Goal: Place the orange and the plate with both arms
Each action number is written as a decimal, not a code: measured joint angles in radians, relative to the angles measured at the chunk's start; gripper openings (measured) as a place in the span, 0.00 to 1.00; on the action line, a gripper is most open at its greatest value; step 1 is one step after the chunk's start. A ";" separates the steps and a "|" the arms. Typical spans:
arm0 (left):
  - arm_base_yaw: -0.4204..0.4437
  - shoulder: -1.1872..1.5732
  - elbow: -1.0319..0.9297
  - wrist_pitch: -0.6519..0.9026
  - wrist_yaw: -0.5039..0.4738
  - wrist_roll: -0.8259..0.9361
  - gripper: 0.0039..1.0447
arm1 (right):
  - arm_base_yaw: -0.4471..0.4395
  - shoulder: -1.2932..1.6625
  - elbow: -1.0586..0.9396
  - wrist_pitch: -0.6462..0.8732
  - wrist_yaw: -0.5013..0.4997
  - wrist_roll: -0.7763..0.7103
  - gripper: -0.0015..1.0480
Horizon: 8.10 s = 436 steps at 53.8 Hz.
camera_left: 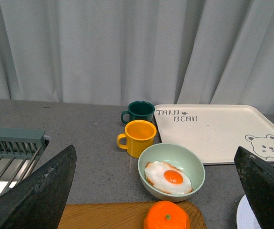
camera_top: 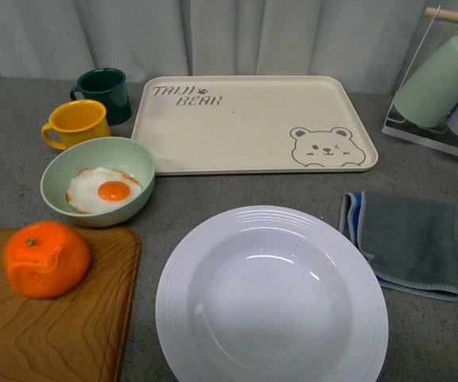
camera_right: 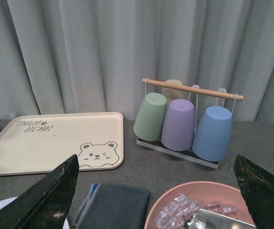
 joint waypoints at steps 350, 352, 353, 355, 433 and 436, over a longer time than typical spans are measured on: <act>0.000 0.001 0.001 0.002 0.001 -0.003 0.43 | 0.103 0.397 0.105 0.058 -0.007 -0.078 0.91; 0.000 0.001 0.001 0.002 0.001 -0.003 0.52 | 0.137 0.562 0.147 0.118 -0.060 -0.016 0.91; 0.000 0.001 0.001 0.002 0.001 -0.003 0.56 | 0.147 0.626 0.164 0.141 -0.083 0.014 0.91; 0.000 0.001 0.001 0.002 0.001 -0.003 0.64 | 0.164 0.782 0.206 0.178 -0.144 0.098 0.91; 0.000 0.001 0.001 0.001 0.001 0.000 0.94 | 0.201 2.032 0.726 0.020 -0.510 0.611 0.32; 0.000 0.001 0.001 0.001 0.001 0.000 0.94 | 0.194 2.035 0.726 0.017 -0.521 0.606 0.25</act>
